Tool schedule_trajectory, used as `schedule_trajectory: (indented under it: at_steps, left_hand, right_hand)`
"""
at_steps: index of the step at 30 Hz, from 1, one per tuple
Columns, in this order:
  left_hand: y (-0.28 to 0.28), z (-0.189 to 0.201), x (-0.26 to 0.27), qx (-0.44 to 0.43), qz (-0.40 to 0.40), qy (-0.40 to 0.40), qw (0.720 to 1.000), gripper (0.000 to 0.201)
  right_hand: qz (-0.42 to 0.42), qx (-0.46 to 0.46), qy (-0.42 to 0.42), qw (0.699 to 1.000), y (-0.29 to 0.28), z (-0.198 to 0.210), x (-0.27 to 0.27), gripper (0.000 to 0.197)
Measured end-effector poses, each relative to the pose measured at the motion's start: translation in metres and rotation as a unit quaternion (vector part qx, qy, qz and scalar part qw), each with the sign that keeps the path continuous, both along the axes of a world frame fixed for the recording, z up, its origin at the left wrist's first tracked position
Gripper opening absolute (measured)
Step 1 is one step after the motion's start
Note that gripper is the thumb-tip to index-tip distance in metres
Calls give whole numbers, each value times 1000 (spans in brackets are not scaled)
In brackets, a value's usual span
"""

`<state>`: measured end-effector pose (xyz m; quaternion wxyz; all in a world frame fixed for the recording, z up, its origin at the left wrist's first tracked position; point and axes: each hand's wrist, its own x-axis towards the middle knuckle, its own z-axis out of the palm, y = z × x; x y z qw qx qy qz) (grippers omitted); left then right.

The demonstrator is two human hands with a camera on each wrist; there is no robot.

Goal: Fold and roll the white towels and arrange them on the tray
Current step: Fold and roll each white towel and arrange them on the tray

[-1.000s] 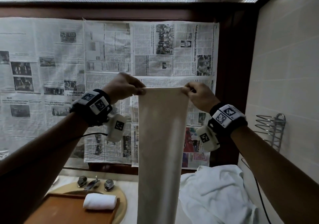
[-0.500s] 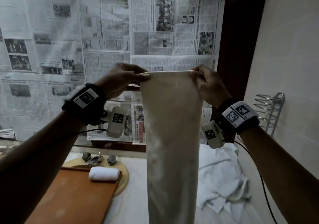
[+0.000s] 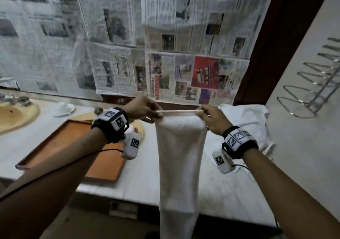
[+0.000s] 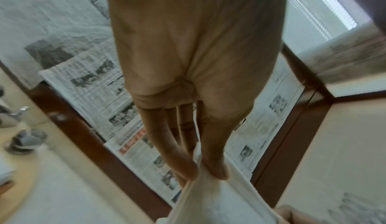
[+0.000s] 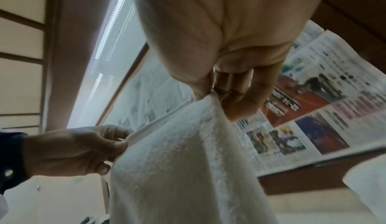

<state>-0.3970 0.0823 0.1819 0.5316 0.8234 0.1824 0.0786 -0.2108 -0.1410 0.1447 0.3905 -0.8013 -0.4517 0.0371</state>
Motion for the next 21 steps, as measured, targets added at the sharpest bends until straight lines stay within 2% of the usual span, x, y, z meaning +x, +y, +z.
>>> schedule_trajectory:
  at_steps: [3, 6, 11, 13, 18, 21]
  left_hand:
    - [14, -36, 17, 7, 3, 24, 1000, 18]
    - [34, -48, 40, 23, 10, 32, 999, 15]
    - [79, -70, 96, 141, 31, 47, 988, 11]
    - [90, -86, 118, 117, 43, 49, 991, 9]
    - [124, -128, 178, -24, 66, 100, 992, 13]
    - [152, -149, 221, -55, 71, 112, 990, 8]
  right_hand:
    - [-19, -28, -2, 999, 16, -36, 12, 18]
    - [-37, -38, -28, 998, 33, -49, 33, 19]
    - [-79, -69, -66, 992, 70, -64, 80, 19]
    - [-88, -92, -57, 990, 87, -77, 99, 17]
    - [-99, -176, 12, 979, 128, -114, 153, 11]
    - [-109, -210, 26, 971, 157, -129, 190, 11]
